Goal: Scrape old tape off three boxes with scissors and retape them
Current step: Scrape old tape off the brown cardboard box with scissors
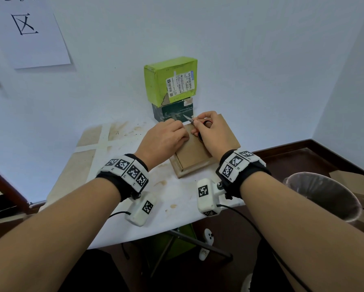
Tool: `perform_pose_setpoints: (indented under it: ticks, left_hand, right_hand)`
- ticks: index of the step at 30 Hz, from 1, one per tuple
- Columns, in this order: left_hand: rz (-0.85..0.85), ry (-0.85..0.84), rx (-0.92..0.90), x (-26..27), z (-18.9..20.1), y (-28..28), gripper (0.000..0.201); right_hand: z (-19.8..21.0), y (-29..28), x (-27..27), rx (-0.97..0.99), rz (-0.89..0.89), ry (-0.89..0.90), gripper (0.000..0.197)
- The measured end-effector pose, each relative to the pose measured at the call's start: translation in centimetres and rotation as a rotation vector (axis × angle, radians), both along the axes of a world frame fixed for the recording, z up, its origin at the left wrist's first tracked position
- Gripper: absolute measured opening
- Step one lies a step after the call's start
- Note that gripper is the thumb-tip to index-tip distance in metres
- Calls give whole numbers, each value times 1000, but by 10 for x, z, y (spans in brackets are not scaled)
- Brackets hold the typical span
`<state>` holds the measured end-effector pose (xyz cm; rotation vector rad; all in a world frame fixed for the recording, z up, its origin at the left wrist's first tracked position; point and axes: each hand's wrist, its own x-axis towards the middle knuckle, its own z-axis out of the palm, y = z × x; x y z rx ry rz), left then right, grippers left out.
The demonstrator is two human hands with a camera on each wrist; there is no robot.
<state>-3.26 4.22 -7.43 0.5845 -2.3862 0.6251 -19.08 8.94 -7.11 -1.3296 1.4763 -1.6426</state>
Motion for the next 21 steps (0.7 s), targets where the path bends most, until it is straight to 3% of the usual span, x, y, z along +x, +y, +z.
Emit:
perform_pose_setpoints:
  ticks: [14,21]
  left_hand:
    - [-48,11,50,10,-2,3,25]
    - [53,293,212,29,10,1,17]
  right_hand:
    - [2,2,1,-11,14,-6,20]
    - [3,5,3,-17,13,-12,19]
